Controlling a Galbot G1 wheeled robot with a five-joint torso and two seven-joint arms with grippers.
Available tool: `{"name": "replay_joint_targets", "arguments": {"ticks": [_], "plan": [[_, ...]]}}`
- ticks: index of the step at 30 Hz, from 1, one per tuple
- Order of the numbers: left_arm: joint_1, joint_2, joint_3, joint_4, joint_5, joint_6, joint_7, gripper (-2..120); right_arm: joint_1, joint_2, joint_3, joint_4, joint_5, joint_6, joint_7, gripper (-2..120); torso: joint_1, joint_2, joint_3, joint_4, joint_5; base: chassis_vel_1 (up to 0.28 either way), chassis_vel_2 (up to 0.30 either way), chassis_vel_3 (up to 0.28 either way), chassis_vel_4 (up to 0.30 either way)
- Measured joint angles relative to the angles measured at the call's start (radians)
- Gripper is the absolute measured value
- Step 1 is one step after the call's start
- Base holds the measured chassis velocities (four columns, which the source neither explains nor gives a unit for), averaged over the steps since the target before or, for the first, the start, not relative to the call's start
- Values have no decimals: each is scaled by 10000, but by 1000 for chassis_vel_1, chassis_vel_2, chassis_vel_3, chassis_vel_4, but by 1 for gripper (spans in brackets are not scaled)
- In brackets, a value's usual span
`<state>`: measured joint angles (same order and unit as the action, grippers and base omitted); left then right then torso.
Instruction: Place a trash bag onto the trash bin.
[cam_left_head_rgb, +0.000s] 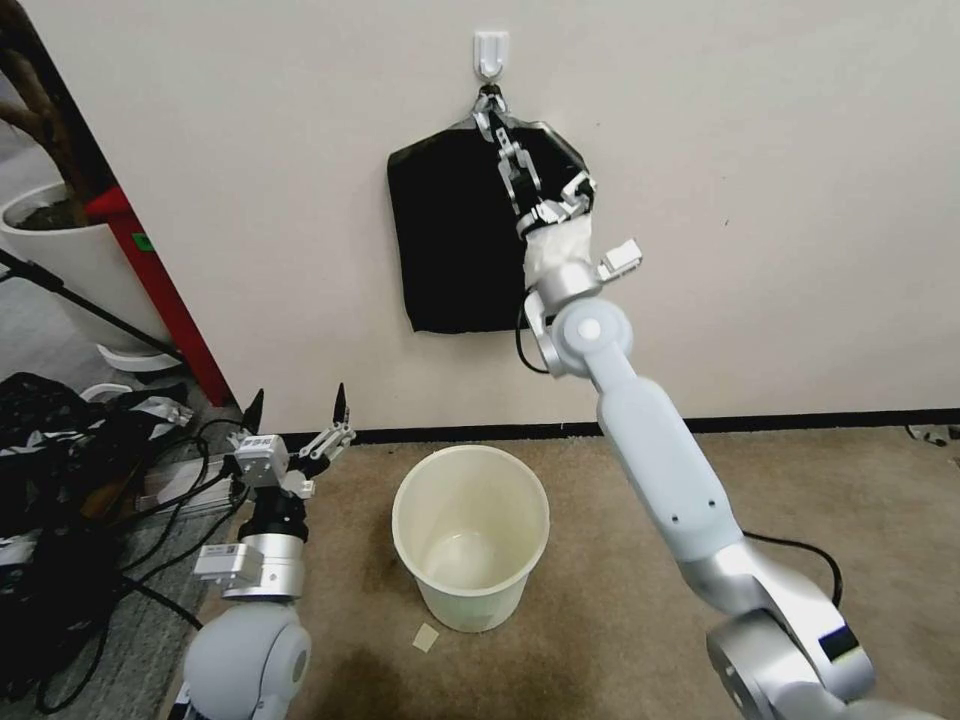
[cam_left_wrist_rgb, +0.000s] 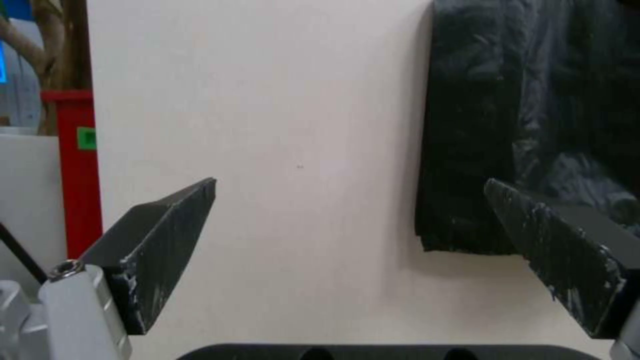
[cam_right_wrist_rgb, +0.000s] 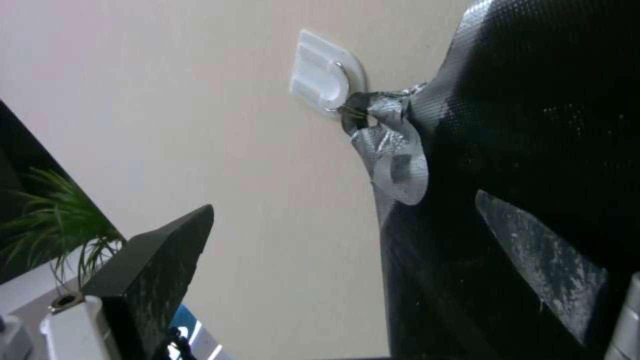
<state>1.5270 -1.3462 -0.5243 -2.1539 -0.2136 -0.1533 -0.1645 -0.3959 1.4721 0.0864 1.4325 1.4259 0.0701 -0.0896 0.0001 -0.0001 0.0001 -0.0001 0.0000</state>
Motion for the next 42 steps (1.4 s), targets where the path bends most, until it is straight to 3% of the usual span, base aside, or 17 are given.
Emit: {"name": "replay_joint_targets", "arguments": {"ticks": [13, 22, 27, 31, 34, 42], "plan": [[25, -37, 36, 323, 152, -151, -5, 100, 605, 252, 79, -728, -281, -76, -237, 99, -1, 0, -1, 1, 0, 0, 0, 0, 0], [-20, -42, 59, 463, 258, -169, -94, 100, 945, 378, 60, -1255, -528, -96, -397, 69, -1, 0, -1, 1, -1, 0, 0, 0, 0], [11, -45, 66, 552, 327, -210, -180, 100, 987, 366, 38, -1398, -674, -95, -523, 46, -1, 0, -1, 1, 0, 0, 0, 0, 0], [-10, -52, 87, 584, 358, -220, -198, 100, 987, 398, 61, -1435, -745, -85, -559, 37, -1, 0, -1, 2, 0, 0, 0, 0, 0], [-13, -92, 165, 663, 433, -268, -216, 100, 987, 430, 126, -1503, -871, -59, -577, 21, -1, 0, -1, 1, 0, 0, 0, 0, 0], [-15, -153, 267, 807, 578, -375, -231, 100, 1001, 439, 285, -1661, -1156, 59, -661, 0, -1, 0, -1, 2, 0, 0, 0, 0, 0]]}}
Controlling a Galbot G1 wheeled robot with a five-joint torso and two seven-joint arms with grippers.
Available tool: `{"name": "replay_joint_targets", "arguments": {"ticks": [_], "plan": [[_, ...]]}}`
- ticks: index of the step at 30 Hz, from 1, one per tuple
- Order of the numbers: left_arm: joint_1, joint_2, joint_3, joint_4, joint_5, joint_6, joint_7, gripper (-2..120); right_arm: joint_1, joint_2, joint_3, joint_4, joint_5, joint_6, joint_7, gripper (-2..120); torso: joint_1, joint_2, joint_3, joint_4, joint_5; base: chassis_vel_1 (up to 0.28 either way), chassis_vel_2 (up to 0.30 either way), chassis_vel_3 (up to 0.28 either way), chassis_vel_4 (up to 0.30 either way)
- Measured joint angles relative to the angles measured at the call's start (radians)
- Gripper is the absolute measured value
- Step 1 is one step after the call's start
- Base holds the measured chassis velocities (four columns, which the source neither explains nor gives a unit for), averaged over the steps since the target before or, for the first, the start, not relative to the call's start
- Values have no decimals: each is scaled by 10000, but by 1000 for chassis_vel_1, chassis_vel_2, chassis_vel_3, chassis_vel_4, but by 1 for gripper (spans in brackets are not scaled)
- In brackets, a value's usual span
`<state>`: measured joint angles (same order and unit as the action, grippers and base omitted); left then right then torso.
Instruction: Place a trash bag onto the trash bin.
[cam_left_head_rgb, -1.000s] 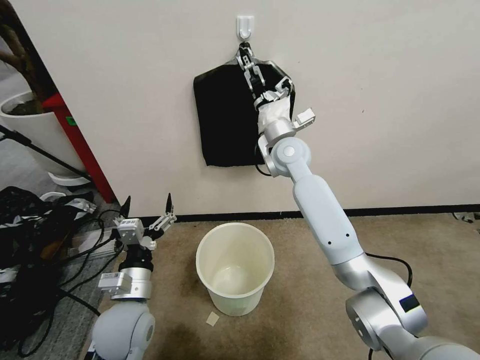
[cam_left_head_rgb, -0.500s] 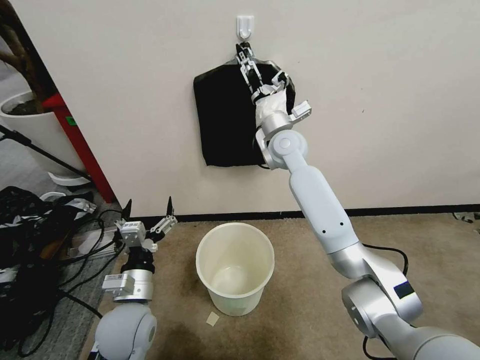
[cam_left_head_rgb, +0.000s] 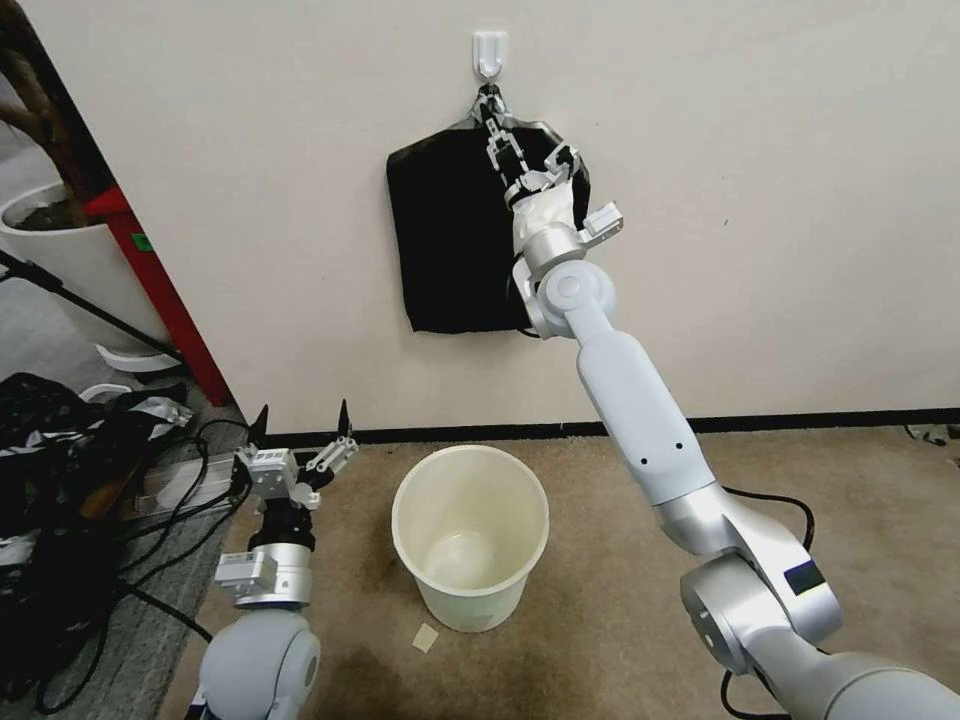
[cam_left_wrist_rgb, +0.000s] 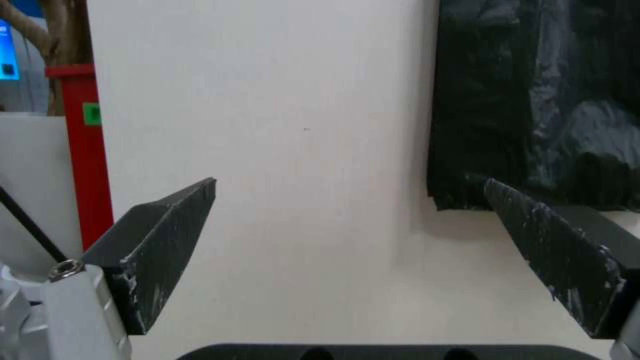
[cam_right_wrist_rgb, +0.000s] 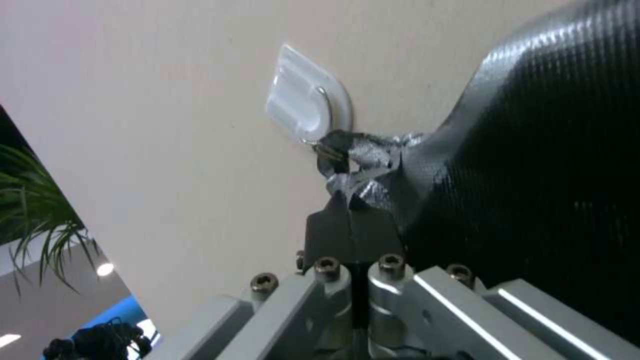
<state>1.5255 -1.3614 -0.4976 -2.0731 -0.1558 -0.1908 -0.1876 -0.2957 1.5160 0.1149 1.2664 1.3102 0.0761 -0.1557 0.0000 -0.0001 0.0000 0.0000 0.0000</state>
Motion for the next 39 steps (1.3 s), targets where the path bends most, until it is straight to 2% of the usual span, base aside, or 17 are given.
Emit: {"name": "replay_joint_targets", "arguments": {"ticks": [4, 7, 9, 10, 13, 20, 23, 26, 28, 29, 31, 32, 34, 35, 37, 38, 39], "plan": [[-8, -7, 11, 16, 20, -13, -3, 100, -190, -61, 50, 77, -86, 115, -423, 0, 0, 0, 0, 1, 0, 0, 0, 0, 0], [-5, -8, 13, 22, 27, -33, -8, 100, -520, -146, 69, 345, -110, 148, -953, 0, 0, 1, 0, 0, 0, 0, 0, 0, 0], [0, -9, 13, 42, 30, -59, -25, 100, -1104, -256, 121, 759, -174, 172, -1740, 0, 0, 0, 0, -1, 1, 0, 0, 0, 0], [0, -9, 13, 42, 30, -59, -25, 100, -1104, -256, 121, 759, -174, 172, -1740, 0, 0, 0, 0, -1, 1, 0, 0, 0, 0], [6, 3, -6, 72, 30, -118, -59, 100, -2375, -443, 284, 1437, -446, 157, -2820, 0, 0, 2, 0, -2, 1, 0, 0, 0, 0], [20, 28, -1, 91, 31, -171, -93, 100, -4074, -530, 718, 2294, -815, 105, -3969, 0, 0, 2, -1, -2, 0, 0, 0, 0, 0], [23, 42, 28, 98, 33, -178, -95, 100, -4367, -553, 746, 2490, -1012, 88, -3606, 0, -1, 2, -1, -2, 1, 0, 0, 0, 0], [16, 58, 64, 98, 69, -182, -96, 100, -4158, -501, 716, 2609, -934, 59, -2198, 0, 0, 2, 0, -1, 1, 0, 0, 0, 0], [19, 66, 64, 98, 76, -185, -96, 100, -4007, -481, 694, 2628, -835, 54, -1806, 0, -1, 2, -1, -1, 0, 0, 0, 0, 0], [33, 88, 63, 98, 88, -193, -96, 100, -3717, -439, 642, 2630, -608, 38, -1168, 0, 0, 2, 0, -1, -1, 0, 0, 0, 0], [61, 114, 47, 91, 99, -200, -97, 100, -3126, -325, 585, 2489, -100, -49, -273, 10, 0, 2, -1, 0, -2, 0, 0, 0, 0], [61, 114, 47, 91, 99, -200, -97, 100, -3126, -325, 585, 2489, -100, -49, -273, 10, 0, 2, -1, 0, -2, 0, 0, 0, 0], [93, 138, 25, 48, 111, -202, -111, 100, -2358, -150, 599, 2040, 522, -214, 339, 21, 0, 1, 0, 2, -2, 0, 0, 0, 0], [93, 138, 25, 48, 111, -202, -111, 100, -2358, -150, 599, 2040, 522, -214, 339, 21, 0, 1, 0, 2, -2, 0, 0, 0, 0], [105, 160, 8, 7, 131, -203, -150, 100, -1796, -18, 635, 1632, 1025, -469, 464, 30, 0, 2, 0, 1, -2, 0, 0, 0, 0], [105, 160, 8, 7, 131, -203, -150, 100, -1796, -18, 635, 1632, 1025, -469, 464, 30, 0, 2, 0, 1, -2, 0, 0, 0, 0], [108, 173, -6, 6, 136, -203, -173, 100, -1565, 5, 568, 1413, 1089, -595, 265, 36, 0, 2, 0, 0, -2, 0, 0, 0, 0]]}}
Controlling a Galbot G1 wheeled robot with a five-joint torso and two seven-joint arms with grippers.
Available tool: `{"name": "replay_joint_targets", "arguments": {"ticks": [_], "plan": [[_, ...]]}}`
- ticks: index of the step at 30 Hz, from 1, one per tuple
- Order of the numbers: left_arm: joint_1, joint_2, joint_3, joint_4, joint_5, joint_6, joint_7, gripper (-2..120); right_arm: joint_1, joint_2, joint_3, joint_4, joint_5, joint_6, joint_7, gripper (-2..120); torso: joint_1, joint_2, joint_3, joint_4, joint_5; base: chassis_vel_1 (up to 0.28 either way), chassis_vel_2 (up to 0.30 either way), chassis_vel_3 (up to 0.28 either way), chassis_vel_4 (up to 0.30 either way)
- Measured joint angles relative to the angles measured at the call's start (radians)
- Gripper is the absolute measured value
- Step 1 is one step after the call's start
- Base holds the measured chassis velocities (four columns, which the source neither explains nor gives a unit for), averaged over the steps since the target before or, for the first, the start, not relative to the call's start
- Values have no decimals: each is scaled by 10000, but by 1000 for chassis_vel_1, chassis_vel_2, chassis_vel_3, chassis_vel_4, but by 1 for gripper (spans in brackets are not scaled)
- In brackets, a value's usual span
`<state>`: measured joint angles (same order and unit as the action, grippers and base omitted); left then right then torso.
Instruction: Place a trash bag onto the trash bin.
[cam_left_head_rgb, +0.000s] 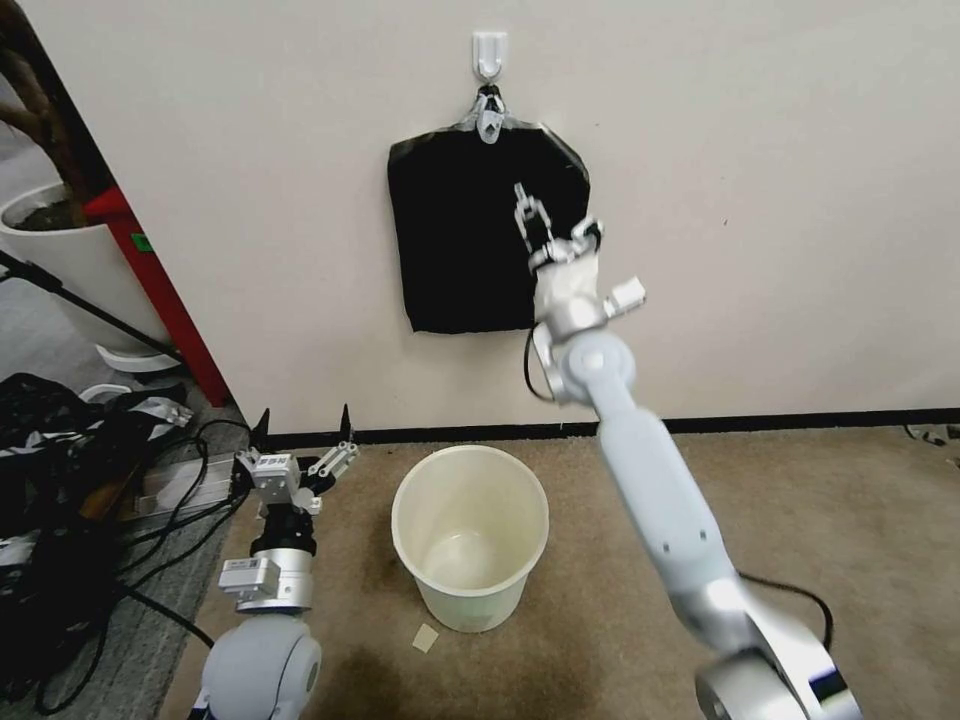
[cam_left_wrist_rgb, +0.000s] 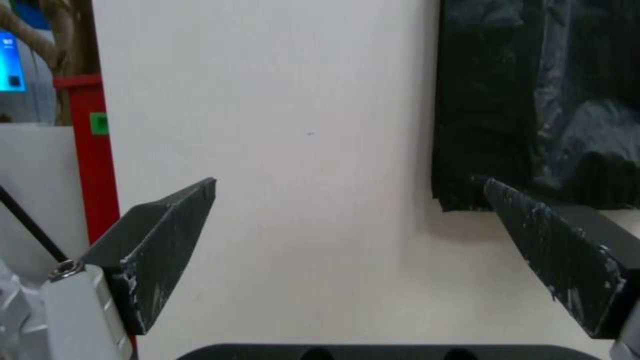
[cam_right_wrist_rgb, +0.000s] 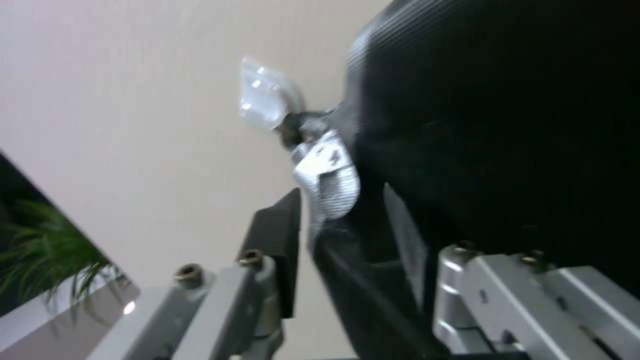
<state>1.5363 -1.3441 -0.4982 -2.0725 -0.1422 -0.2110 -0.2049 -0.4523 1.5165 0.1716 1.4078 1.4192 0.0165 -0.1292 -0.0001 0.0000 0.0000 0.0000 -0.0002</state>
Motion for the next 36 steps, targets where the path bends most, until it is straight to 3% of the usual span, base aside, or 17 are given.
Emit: {"name": "replay_joint_targets", "arguments": {"ticks": [3, 9, 16, 36], "plan": [[10, 10, -17, 23, 30, -2, -36, 100, 390, 22, -250, -472, -116, -202, -816, 51, 0, 0, 1, 1, 1, 0, 0, 0, 0], [24, -18, -13, 48, 112, -9, -55, 100, 727, 132, -301, -796, -207, -232, -1178, 68, 0, 0, 0, 1, 1, 0, 0, 0, 0], [-4, -43, 0, 97, 220, -12, -73, 100, 925, 250, -199, -1209, -392, -194, -1409, 96, 0, 0, 0, 0, 2, 0, 0, 0, 0], [124, -162, 5, 157, 494, -102, -105, 100, 1437, 597, -7, -1842, -665, -162, -1954, 100, 0, 0, 0, 0, 1, 0, 0, 0, 0]]}}
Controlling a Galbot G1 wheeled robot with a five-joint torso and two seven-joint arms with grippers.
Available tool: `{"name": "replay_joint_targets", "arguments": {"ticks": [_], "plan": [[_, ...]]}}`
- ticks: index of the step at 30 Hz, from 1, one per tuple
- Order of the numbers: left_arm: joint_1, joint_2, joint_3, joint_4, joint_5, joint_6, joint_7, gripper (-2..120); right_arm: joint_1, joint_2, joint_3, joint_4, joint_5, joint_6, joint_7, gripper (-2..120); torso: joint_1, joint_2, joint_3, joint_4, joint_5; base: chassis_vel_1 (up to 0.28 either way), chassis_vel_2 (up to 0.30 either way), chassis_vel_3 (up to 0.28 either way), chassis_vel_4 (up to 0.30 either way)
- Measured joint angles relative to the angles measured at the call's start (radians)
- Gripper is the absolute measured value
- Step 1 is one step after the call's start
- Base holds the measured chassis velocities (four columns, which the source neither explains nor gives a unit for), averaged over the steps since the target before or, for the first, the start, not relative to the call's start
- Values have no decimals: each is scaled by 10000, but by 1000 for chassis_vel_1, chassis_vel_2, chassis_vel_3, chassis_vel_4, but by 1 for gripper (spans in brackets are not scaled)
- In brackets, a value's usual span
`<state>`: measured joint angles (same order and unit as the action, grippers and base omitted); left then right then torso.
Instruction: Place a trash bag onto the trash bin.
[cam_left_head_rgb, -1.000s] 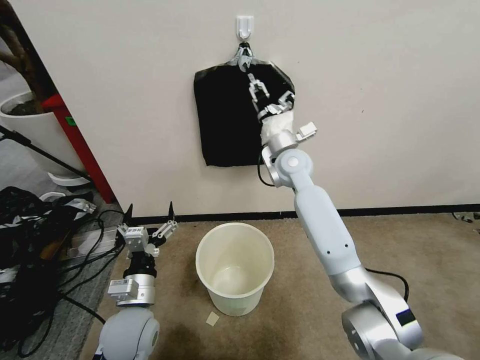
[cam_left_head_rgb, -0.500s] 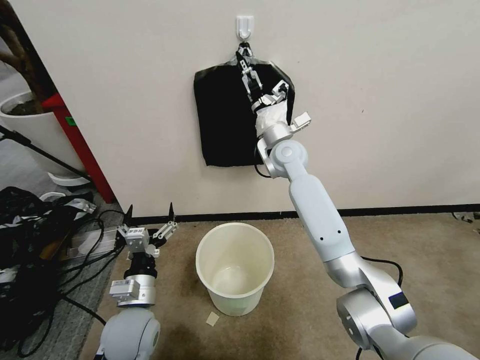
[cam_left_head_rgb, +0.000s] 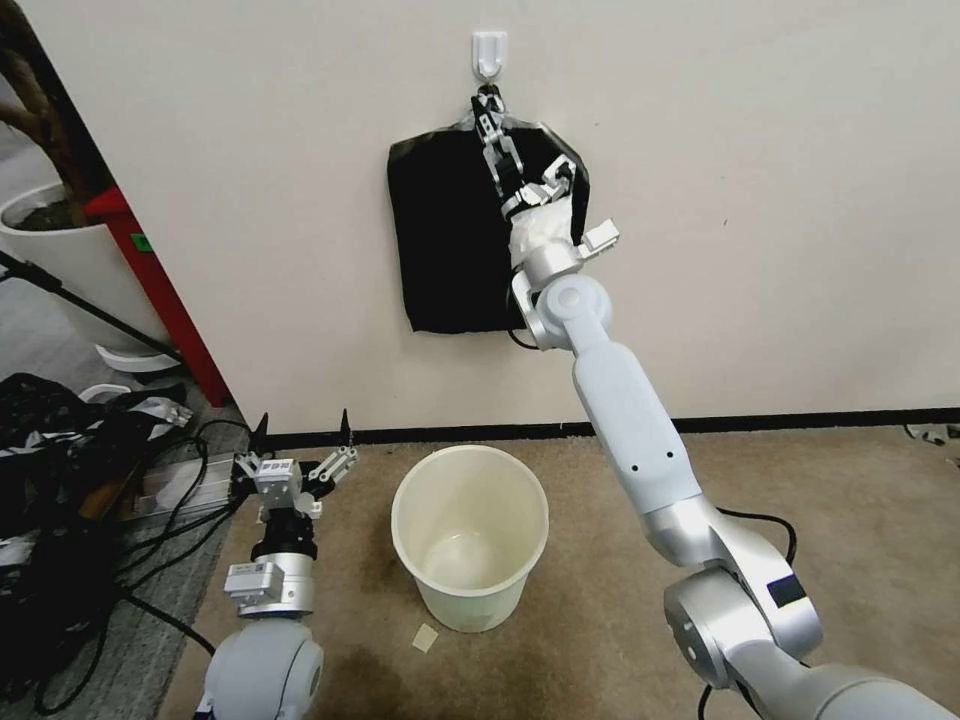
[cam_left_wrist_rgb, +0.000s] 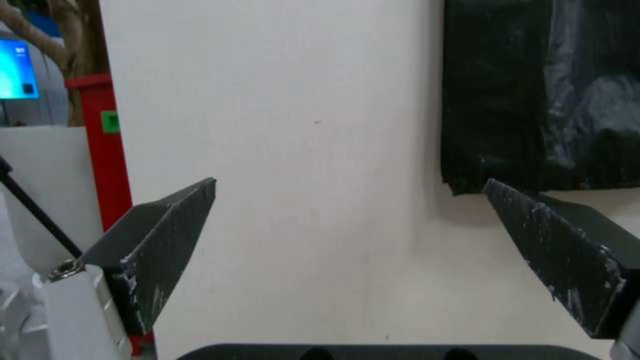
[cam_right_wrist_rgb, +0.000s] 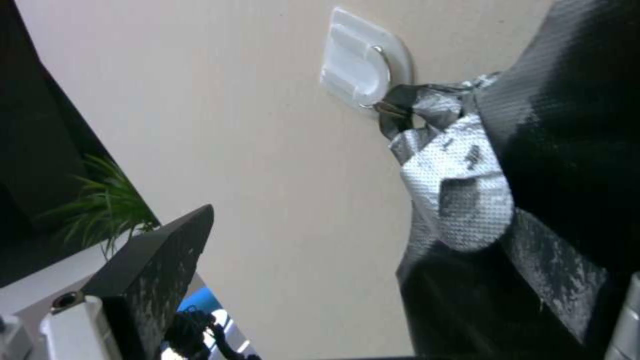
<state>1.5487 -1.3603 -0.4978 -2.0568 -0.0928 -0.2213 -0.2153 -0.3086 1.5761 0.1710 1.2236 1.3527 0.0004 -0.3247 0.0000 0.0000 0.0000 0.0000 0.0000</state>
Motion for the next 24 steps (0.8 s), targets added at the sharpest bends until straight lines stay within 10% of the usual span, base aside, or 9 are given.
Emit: {"name": "replay_joint_targets", "arguments": {"ticks": [8, 24], "plan": [[76, -20, 10, -111, 96, -6, -22, 100, 306, 9, 56, -557, -94, 18, -155, 90, 0, 0, 0, 0, 0, 0, 0, 0, 0], [35, -41, 66, -50, 167, -4, -28, 100, 501, -63, 151, -984, -292, 146, -286, 30, 0, 0, 0, -1, 0, 0, 0, 0, 0]]}}
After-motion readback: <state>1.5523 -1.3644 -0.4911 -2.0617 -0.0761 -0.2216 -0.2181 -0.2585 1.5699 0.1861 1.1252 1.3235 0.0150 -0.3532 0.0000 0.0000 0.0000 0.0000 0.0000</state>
